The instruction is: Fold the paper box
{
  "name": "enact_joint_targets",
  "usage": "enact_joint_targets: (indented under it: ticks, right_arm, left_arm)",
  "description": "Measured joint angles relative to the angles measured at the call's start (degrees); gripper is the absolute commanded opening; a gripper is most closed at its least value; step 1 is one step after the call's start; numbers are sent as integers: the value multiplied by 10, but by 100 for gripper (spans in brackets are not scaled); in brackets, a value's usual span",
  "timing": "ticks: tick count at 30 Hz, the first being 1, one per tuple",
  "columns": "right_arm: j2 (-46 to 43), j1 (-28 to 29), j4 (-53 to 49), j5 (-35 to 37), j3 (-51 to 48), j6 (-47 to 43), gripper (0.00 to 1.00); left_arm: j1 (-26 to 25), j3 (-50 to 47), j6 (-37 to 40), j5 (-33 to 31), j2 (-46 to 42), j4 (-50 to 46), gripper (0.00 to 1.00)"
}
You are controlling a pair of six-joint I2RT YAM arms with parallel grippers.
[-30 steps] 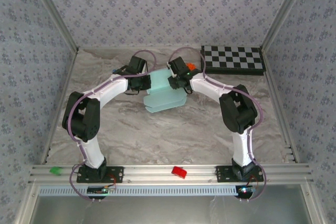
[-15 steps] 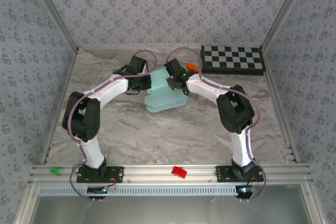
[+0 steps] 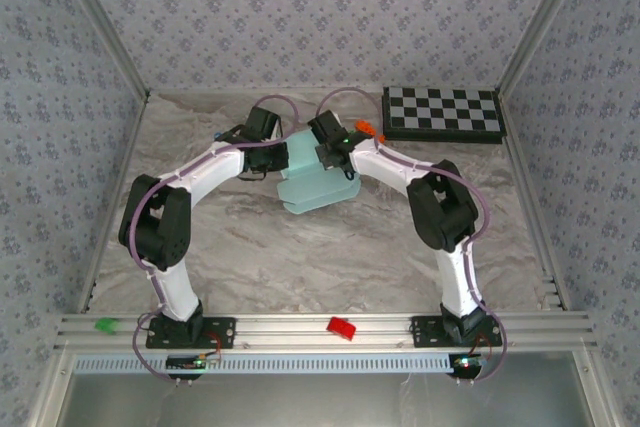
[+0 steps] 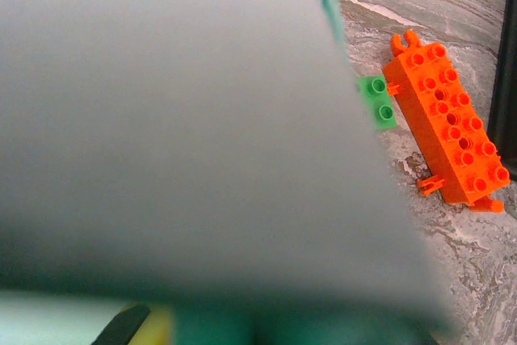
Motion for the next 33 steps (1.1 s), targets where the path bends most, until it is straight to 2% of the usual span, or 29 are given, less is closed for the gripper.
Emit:
enact_joint_targets:
  ticks: [18,25,33]
  right_arm:
    - [31,18,-64,80,50,69,5]
    - [39,20,-80,89,60,88,2]
    - [30,20,-49,70,37,77,9]
  left_arm:
    - [0,0,0,2,7,12,0]
    - [-1,0,0,4,11,15,0]
    - [0,0,0,0,12,11,0]
